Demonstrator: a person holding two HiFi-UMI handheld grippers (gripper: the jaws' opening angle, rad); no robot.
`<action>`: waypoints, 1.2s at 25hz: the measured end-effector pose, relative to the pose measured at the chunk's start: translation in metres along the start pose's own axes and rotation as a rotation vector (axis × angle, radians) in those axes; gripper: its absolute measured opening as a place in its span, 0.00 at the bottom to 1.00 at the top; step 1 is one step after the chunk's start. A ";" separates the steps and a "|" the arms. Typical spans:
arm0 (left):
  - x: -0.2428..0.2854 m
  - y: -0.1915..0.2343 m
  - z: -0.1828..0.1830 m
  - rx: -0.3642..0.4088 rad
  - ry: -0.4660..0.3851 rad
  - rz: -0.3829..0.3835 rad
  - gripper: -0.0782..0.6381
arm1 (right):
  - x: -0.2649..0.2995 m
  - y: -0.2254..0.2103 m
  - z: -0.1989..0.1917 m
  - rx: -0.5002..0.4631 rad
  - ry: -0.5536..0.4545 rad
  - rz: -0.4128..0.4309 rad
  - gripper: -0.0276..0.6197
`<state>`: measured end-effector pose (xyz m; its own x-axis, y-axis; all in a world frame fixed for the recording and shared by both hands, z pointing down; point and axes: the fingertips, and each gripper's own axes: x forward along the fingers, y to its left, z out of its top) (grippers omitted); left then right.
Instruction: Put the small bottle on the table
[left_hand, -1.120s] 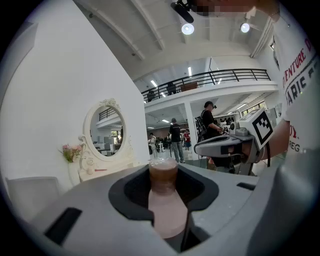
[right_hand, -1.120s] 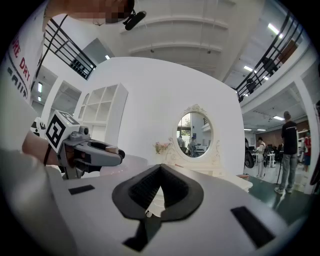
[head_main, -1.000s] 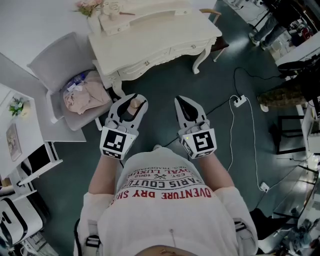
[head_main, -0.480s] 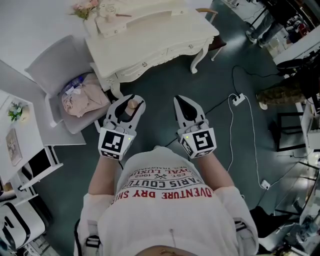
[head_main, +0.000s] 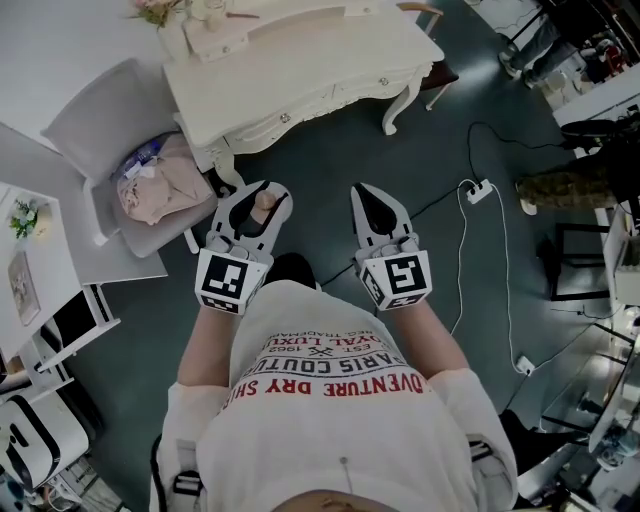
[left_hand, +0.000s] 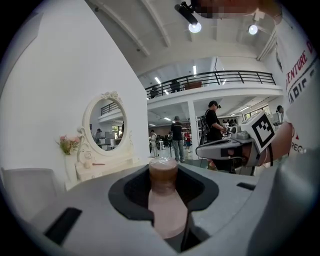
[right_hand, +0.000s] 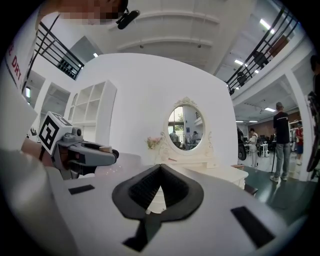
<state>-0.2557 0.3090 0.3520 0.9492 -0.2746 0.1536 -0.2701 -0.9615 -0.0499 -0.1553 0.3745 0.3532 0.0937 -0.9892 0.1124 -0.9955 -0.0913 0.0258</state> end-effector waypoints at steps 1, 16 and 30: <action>0.006 0.003 0.001 -0.001 0.002 -0.001 0.30 | 0.004 -0.003 0.001 0.000 0.001 0.002 0.04; 0.142 0.112 0.020 0.007 0.000 -0.041 0.30 | 0.151 -0.082 0.016 0.002 0.018 -0.012 0.04; 0.267 0.263 0.033 0.006 0.010 -0.062 0.30 | 0.340 -0.148 0.032 0.012 0.042 -0.022 0.04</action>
<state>-0.0683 -0.0167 0.3469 0.9624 -0.2146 0.1666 -0.2099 -0.9767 -0.0457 0.0236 0.0479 0.3554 0.1159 -0.9813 0.1535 -0.9933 -0.1147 0.0167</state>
